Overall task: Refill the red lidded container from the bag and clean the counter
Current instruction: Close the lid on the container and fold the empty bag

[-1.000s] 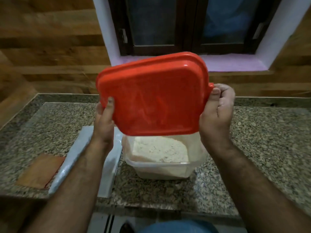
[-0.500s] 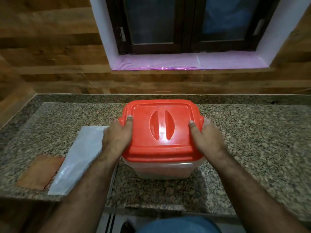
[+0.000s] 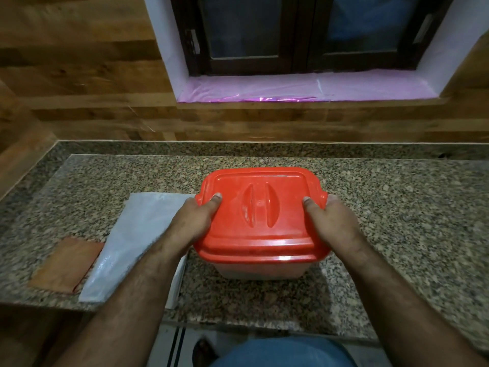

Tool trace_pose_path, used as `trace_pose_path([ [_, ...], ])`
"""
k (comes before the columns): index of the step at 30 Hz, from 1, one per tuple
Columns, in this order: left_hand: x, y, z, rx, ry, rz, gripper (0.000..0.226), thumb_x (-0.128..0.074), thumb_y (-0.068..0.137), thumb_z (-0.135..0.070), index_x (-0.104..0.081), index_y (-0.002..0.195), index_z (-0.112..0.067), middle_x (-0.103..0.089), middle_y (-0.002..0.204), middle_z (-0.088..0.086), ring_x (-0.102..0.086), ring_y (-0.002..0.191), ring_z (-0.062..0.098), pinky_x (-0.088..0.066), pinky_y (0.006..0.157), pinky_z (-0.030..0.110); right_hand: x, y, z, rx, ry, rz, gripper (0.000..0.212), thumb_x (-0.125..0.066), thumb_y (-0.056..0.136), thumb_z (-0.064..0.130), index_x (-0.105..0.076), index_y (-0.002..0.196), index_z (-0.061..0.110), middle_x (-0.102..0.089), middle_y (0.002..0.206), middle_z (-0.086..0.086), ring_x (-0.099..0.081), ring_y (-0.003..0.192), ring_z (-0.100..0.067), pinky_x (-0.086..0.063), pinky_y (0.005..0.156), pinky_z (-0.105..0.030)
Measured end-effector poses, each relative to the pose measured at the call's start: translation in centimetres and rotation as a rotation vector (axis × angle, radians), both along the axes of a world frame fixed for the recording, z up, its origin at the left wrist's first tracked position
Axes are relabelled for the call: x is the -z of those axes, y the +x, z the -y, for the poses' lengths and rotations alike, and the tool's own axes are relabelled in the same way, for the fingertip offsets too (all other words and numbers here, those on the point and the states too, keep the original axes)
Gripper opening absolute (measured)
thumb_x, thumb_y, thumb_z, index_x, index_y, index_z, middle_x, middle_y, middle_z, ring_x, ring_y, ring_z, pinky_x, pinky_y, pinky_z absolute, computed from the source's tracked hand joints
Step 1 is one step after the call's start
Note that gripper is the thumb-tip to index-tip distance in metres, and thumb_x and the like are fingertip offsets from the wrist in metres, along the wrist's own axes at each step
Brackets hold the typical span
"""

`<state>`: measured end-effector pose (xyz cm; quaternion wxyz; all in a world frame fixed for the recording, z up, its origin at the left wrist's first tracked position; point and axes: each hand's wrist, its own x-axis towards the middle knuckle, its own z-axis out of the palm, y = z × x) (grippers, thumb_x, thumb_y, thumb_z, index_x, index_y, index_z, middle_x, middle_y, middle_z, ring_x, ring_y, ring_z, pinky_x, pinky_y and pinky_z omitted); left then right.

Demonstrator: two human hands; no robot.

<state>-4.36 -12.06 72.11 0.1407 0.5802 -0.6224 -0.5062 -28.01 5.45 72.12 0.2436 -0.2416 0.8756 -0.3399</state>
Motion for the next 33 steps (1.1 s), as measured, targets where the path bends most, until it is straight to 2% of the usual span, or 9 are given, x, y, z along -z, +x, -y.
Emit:
trace_pose_path([
  [5,-0.5,0.0,-0.1,0.023,0.363,-0.301,0.056,-0.08,0.089,-0.048,-0.071,0.13,-0.011,-0.081,0.116,0.015,-0.079,0.107,0.034,-0.061,0.1,0.05,0.8,-1.9,-0.7,0.002,-0.281,0.758,0.063,-0.081,0.085,0.05,-0.065,0.132,0.011,-0.08,0.114,-0.018,-0.077,0.104,-0.041,-0.058,0.101,-0.059],
  [9,-0.7,0.5,0.4,0.071,0.468,-0.336,0.066,-0.087,0.084,-0.043,-0.067,0.137,-0.01,-0.077,0.125,0.019,-0.074,0.117,0.04,-0.054,0.11,0.057,0.5,-2.9,-0.6,-0.094,-0.278,0.919,0.072,-0.088,0.08,0.037,-0.057,0.138,0.007,-0.073,0.128,-0.025,-0.068,0.12,-0.05,-0.051,0.109,-0.063],
  [12,-0.6,0.7,0.7,0.012,0.292,-0.227,0.078,-0.098,0.063,-0.055,-0.075,0.121,-0.008,-0.083,0.105,0.013,-0.081,0.098,0.034,-0.063,0.095,0.05,0.3,-3.1,-0.9,-0.013,-0.274,0.76,0.081,-0.097,0.068,0.041,-0.065,0.132,0.003,-0.079,0.114,-0.019,-0.078,0.104,-0.041,-0.06,0.097,-0.056],
  [15,-0.9,0.1,0.0,-0.042,-0.27,0.18,0.074,-0.083,0.067,-0.079,-0.075,0.094,-0.011,-0.079,0.088,0.004,-0.078,0.085,0.032,-0.056,0.071,0.033,-1.2,-1.4,-1.0,0.094,-0.175,0.194,0.047,-0.091,0.078,0.047,-0.074,0.099,0.009,-0.08,0.082,-0.005,-0.079,0.067,-0.024,-0.059,0.056,-0.028],
  [18,-1.7,-1.6,-1.9,0.028,-0.62,0.544,0.069,-0.057,0.097,-0.072,-0.071,0.109,-0.005,-0.076,0.105,0.016,-0.071,0.098,0.041,-0.044,0.072,0.038,-2.7,2.0,0.1,-0.012,0.219,-0.451,0.042,-0.059,0.102,0.055,-0.068,0.101,0.014,-0.071,0.086,-0.005,-0.072,0.078,-0.026,-0.04,0.06,-0.027],
  [21,-1.7,-2.9,-2.4,0.101,-0.674,0.673,0.06,-0.044,0.109,-0.055,-0.067,0.116,-0.001,-0.075,0.11,0.021,-0.071,0.102,0.043,-0.05,0.075,0.042,-3.2,3.5,1.2,-0.061,0.362,-0.588,0.041,-0.048,0.109,0.045,-0.069,0.112,0.009,-0.073,0.095,-0.01,-0.074,0.092,-0.033,-0.042,0.065,-0.033],
  [24,-0.8,-3.0,-2.9,0.125,-0.646,0.639,0.077,-0.042,0.106,-0.058,-0.048,0.145,0.008,-0.062,0.141,0.028,-0.065,0.123,0.045,-0.055,0.092,0.046,-2.4,4.3,0.9,-0.104,0.381,-0.544,0.08,-0.04,0.104,0.063,-0.047,0.148,-0.003,-0.058,0.146,-0.025,-0.061,0.13,-0.038,-0.053,0.096,-0.042],
  [27,0.1,-1.9,-4.2,0.175,-0.635,0.463,0.103,-0.05,0.097,-0.072,-0.025,0.164,0.002,-0.031,0.171,0.023,-0.038,0.154,0.039,-0.038,0.122,0.047,-1.1,6.4,-0.4,-0.179,0.365,-0.561,0.115,-0.026,0.093,0.085,-0.009,0.165,-0.002,-0.016,0.173,-0.027,-0.024,0.158,-0.042,-0.025,0.126,-0.051],
  [33,3.3,0.6,-6.1,0.065,-0.849,-0.086,0.064,-0.059,0.094,-0.058,-0.073,0.136,-0.012,-0.06,0.153,0.005,-0.051,0.147,0.02,-0.039,0.124,0.053,1.3,6.2,-2.0,-0.201,0.132,-0.666,0.106,-0.036,0.09,0.079,-0.032,0.162,0.0,-0.027,0.171,-0.023,-0.025,0.159,-0.036,-0.02,0.129,-0.052],
])
